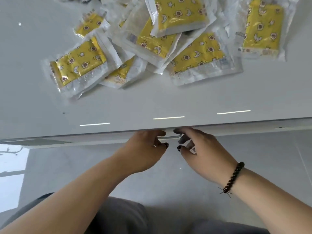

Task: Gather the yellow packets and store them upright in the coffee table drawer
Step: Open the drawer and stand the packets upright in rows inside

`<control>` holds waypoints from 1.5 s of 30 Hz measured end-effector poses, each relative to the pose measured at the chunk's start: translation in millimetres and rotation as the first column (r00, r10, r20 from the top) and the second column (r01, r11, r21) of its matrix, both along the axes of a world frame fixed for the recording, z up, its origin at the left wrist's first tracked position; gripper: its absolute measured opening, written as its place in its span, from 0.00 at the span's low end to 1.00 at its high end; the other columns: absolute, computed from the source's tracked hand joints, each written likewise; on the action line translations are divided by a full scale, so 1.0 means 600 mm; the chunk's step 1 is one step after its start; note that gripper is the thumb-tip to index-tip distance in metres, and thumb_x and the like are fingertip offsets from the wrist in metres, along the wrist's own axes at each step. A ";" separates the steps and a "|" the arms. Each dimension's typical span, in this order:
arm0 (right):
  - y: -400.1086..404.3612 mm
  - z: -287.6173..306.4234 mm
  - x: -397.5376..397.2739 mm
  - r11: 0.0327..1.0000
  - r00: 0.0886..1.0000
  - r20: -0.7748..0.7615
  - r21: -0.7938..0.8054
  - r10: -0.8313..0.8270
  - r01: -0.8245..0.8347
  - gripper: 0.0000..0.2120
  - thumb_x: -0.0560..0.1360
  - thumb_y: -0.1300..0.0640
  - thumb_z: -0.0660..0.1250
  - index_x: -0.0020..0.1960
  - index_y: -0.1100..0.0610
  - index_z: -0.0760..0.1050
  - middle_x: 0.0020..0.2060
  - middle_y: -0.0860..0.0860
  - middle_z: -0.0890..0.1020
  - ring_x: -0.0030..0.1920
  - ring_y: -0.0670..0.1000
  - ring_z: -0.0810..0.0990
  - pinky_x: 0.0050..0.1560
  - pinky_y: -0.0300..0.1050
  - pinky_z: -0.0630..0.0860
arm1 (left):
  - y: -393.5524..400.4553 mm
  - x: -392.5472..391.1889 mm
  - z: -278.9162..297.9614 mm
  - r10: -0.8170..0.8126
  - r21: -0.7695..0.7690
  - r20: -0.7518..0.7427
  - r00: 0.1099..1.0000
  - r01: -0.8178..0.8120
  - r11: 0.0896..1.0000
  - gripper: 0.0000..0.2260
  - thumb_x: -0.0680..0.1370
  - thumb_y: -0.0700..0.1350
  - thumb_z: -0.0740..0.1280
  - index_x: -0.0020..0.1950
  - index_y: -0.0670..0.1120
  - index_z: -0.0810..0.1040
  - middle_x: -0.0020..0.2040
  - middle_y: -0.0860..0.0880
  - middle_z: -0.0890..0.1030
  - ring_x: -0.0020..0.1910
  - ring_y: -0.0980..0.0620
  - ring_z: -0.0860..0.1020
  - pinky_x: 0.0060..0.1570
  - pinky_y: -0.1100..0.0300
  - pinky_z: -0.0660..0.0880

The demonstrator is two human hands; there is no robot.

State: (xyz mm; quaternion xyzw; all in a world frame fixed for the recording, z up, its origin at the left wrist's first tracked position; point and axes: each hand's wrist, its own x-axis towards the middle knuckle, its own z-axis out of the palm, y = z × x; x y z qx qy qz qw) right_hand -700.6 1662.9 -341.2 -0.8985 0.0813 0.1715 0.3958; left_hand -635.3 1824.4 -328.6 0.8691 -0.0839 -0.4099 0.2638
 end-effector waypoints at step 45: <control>0.199 0.177 -0.244 0.744 0.977 0.107 -0.665 0.186 -0.069 0.19 0.72 0.56 0.66 0.62 0.57 0.69 0.58 0.54 0.69 0.56 0.57 0.75 0.45 0.46 0.76 | 0.176 -0.229 0.132 -0.244 0.314 0.628 0.739 0.047 0.948 0.26 0.78 0.55 0.64 0.73 0.48 0.63 0.69 0.47 0.70 0.66 0.44 0.70 0.62 0.50 0.69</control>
